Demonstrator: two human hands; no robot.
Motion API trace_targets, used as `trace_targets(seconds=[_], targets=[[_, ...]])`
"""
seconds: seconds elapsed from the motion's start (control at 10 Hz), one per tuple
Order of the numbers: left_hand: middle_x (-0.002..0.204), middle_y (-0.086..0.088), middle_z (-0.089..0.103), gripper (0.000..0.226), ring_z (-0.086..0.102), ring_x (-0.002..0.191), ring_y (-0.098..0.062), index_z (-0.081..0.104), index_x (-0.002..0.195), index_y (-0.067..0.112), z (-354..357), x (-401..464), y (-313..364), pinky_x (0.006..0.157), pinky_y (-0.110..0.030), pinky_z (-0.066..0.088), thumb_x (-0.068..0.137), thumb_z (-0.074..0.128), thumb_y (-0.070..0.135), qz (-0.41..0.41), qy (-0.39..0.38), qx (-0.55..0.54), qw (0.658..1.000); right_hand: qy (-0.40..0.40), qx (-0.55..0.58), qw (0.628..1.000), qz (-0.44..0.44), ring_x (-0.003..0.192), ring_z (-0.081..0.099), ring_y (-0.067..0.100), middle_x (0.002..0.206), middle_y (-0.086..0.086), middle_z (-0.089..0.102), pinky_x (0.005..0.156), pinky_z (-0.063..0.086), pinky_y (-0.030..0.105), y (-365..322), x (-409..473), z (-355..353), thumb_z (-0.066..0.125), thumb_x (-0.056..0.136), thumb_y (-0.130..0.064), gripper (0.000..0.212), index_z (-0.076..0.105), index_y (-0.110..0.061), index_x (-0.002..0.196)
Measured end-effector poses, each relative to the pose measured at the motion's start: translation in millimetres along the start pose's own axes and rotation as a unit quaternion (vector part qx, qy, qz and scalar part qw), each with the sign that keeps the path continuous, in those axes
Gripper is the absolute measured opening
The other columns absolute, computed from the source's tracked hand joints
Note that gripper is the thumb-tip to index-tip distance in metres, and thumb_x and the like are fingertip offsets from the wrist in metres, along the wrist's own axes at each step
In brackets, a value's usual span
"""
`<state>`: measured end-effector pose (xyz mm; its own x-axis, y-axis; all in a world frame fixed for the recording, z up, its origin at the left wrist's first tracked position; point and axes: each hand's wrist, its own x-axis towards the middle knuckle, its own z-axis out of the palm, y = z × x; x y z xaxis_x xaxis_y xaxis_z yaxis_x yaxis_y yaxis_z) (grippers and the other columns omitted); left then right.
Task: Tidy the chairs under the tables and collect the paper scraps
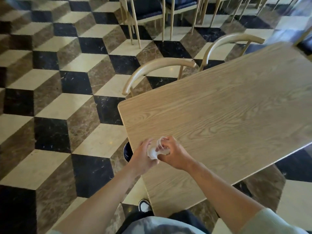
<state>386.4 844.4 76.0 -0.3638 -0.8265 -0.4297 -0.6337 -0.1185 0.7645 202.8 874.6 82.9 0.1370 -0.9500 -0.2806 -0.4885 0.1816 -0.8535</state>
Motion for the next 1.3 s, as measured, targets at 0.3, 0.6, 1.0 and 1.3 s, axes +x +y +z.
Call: trace_targets(seconds=[0.3,0.6,1.0,1.3], targets=[[0.141,-0.002,0.049,0.071,0.049,0.123,-0.016,0.038,0.147,0.028,2.9,-9.1,-33.2,0.093,-0.034,0.041,0.085,0.073,0.027,-0.135,-0.028,0.05,0.989,0.103,-0.187,0.976,0.051,0.079,0.064,0.03,0.126,0.0,0.033,0.052,0.053,0.038,21.9,0.4,-5.8,0.076,0.083,-0.017,0.049,0.044,-0.025,0.119],[0.116,0.0,0.065,0.044,0.062,0.091,-0.012,0.05,0.133,0.018,-58.1,-1.6,-68.7,0.072,-0.03,0.046,0.093,0.062,0.033,-0.166,-0.038,0.102,0.98,0.082,-0.169,0.981,0.049,0.091,0.067,0.038,0.139,0.01,0.038,0.063,0.059,0.048,-12.9,28.5,56.7,0.077,0.082,-0.023,0.102,0.006,-0.03,0.155],[0.104,-0.004,0.06,0.011,0.056,0.096,-0.024,0.057,0.104,0.018,-207.7,53.9,-184.3,0.084,-0.035,0.046,0.096,0.054,0.025,-0.172,-0.098,0.126,0.972,0.193,-0.13,0.964,0.128,0.106,0.058,0.03,0.127,0.006,0.043,0.074,0.059,0.048,-84.4,101.5,181.3,0.082,0.079,-0.029,0.08,0.032,-0.023,0.142],[0.112,-0.003,0.061,0.02,0.058,0.107,-0.025,0.06,0.113,0.015,-269.0,68.1,-220.3,0.089,-0.035,0.046,0.097,0.055,0.026,-0.15,-0.104,0.129,0.975,0.298,-0.109,0.923,0.217,0.112,0.054,0.023,0.139,0.002,0.033,0.072,0.052,0.032,-113.7,135.9,210.3,0.083,0.08,-0.019,0.092,0.023,-0.03,0.149]])
